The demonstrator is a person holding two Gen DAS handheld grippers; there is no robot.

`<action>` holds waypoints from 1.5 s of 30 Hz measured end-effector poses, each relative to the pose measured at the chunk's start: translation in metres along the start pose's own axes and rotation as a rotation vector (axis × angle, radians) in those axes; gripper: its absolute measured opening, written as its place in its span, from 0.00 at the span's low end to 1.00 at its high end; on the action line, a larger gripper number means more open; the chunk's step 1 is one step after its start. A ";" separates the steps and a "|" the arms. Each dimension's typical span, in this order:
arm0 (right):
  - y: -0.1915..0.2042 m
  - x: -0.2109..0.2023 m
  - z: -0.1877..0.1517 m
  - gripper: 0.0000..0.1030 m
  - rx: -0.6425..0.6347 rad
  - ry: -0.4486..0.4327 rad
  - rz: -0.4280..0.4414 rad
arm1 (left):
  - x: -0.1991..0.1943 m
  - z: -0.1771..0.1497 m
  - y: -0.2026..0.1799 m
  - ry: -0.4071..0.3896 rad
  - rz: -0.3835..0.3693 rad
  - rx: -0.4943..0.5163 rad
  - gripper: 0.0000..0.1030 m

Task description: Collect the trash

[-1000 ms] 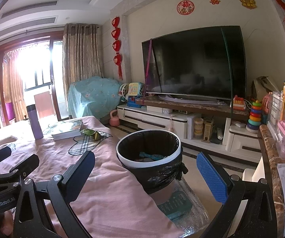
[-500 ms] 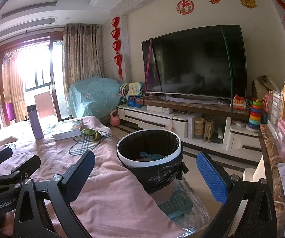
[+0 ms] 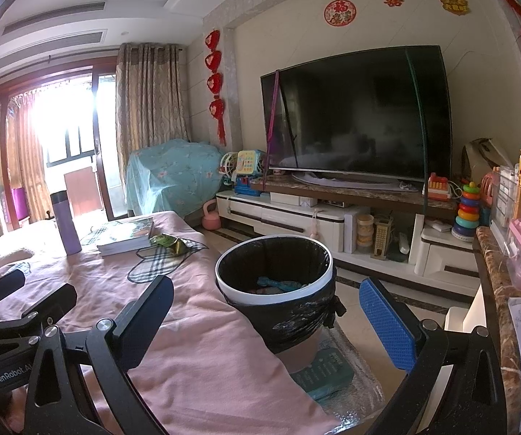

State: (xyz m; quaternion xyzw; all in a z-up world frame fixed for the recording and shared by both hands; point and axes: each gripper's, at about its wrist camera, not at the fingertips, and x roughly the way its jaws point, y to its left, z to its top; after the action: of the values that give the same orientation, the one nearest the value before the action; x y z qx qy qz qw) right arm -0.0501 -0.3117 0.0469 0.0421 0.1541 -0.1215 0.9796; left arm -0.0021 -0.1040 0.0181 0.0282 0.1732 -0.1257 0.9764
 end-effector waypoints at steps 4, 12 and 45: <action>0.000 0.001 0.000 1.00 -0.001 -0.001 0.001 | 0.000 0.000 0.000 0.000 0.000 -0.002 1.00; 0.001 0.000 0.000 1.00 0.002 0.001 0.006 | -0.003 -0.002 -0.003 0.003 -0.006 -0.005 1.00; 0.014 0.001 0.004 1.00 0.023 0.014 0.034 | 0.005 -0.005 0.000 0.033 -0.028 -0.011 1.00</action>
State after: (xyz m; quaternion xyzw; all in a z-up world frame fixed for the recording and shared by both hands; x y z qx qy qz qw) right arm -0.0440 -0.2990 0.0513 0.0566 0.1589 -0.1064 0.9799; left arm 0.0010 -0.1048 0.0120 0.0227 0.1904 -0.1378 0.9717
